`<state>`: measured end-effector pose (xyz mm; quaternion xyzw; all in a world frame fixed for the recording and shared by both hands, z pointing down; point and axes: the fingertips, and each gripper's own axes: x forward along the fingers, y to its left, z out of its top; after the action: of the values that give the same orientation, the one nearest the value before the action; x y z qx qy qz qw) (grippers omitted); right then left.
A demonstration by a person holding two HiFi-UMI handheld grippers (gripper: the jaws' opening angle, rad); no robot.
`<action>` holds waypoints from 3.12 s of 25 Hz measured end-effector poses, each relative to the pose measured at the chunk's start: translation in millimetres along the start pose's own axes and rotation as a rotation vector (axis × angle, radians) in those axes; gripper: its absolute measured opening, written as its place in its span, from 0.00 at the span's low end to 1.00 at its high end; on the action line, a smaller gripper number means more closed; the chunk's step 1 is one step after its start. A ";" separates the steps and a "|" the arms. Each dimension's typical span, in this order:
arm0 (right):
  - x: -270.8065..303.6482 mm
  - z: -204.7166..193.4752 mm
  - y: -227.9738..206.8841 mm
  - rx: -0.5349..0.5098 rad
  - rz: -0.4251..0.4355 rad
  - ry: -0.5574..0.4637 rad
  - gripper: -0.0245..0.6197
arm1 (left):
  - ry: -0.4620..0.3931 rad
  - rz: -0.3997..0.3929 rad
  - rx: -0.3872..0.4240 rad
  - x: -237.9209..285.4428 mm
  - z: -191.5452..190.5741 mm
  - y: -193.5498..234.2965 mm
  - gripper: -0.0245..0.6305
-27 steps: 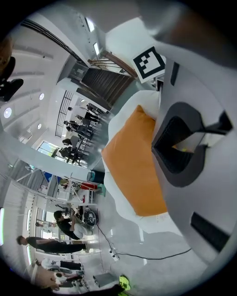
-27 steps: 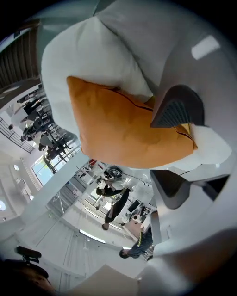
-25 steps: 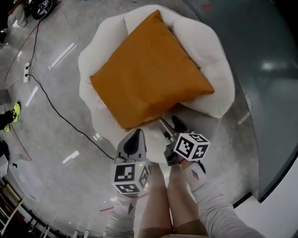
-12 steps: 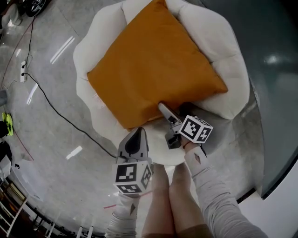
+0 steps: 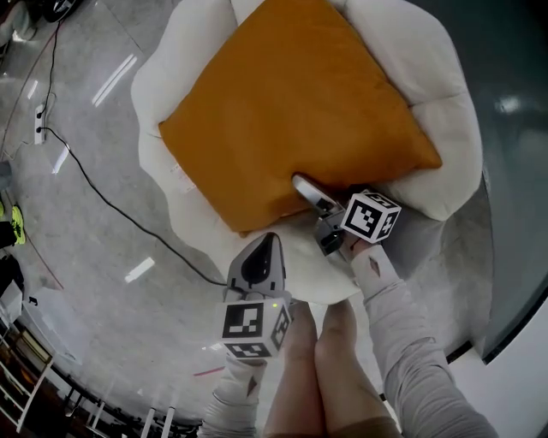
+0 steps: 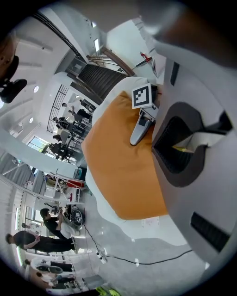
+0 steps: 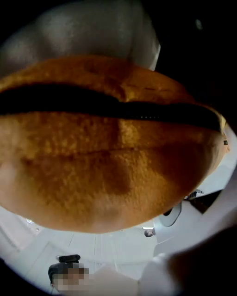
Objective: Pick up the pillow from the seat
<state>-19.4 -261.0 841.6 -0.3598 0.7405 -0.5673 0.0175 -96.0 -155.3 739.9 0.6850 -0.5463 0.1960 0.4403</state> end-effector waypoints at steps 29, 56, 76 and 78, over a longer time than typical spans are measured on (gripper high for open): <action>-14.2 8.6 75.4 -0.066 -0.136 0.023 0.42 | -0.065 0.012 -0.003 -39.7 24.0 7.5 0.04; -138.7 12.5 203.0 -0.251 -0.232 0.186 0.40 | -0.124 -0.011 0.009 -154.9 75.8 -63.0 0.04; -221.7 71.8 325.5 -0.337 -0.243 0.169 0.40 | -0.182 -0.010 0.026 -247.1 156.6 -111.3 0.04; -224.1 73.9 333.8 -0.348 -0.239 0.172 0.40 | -0.186 -0.011 0.041 -252.8 160.7 -115.0 0.04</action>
<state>7.4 -165.8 444.9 -0.3930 0.7781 -0.4575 -0.1755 -106.7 -139.3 419.6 0.7120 -0.5771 0.1401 0.3746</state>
